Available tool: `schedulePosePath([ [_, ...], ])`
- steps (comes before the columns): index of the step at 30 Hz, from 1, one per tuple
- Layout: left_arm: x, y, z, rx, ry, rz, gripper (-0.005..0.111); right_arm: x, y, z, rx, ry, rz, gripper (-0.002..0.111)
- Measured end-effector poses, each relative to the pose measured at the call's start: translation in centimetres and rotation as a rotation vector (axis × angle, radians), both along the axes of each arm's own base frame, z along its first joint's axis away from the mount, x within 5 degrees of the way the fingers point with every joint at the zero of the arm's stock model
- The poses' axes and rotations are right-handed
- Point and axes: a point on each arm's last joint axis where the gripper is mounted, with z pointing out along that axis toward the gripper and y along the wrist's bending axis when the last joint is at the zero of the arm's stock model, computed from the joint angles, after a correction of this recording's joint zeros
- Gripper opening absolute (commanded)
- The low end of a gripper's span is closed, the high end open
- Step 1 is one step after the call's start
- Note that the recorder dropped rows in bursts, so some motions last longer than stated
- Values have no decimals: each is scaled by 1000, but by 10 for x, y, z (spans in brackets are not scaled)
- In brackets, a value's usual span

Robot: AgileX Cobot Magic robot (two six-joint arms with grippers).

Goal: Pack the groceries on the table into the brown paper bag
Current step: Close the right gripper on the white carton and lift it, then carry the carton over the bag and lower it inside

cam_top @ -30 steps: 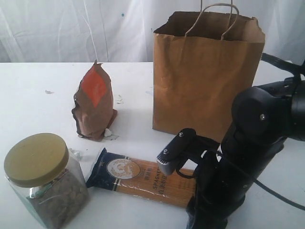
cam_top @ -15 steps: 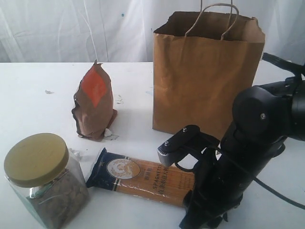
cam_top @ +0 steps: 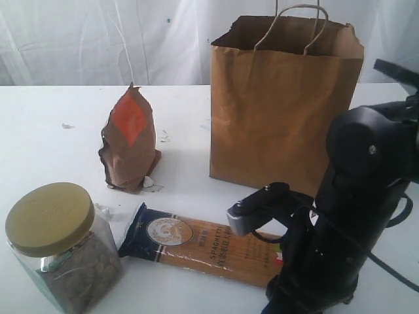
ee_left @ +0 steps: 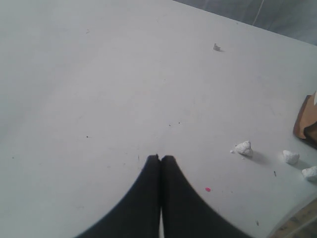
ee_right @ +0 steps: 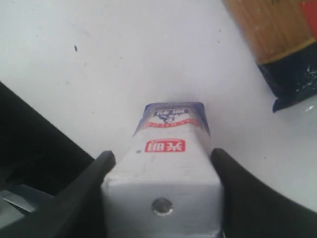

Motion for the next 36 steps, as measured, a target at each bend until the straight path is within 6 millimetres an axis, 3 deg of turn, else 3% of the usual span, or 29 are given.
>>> schedulePosePath([
  [7, 0, 0, 0, 0, 0, 0, 0, 5, -2, 42, 79, -172, -4, 41],
  [17, 0, 0, 0, 0, 0, 0, 0, -2, -27, 102, 165, -508, -111, 41],
  [29, 0, 0, 0, 0, 0, 0, 0, -8, -79, 199, 334, -1247, -405, 41],
  [36, 0, 0, 0, 0, 0, 0, 0, -9, -94, 220, 364, -1442, -526, 41],
])
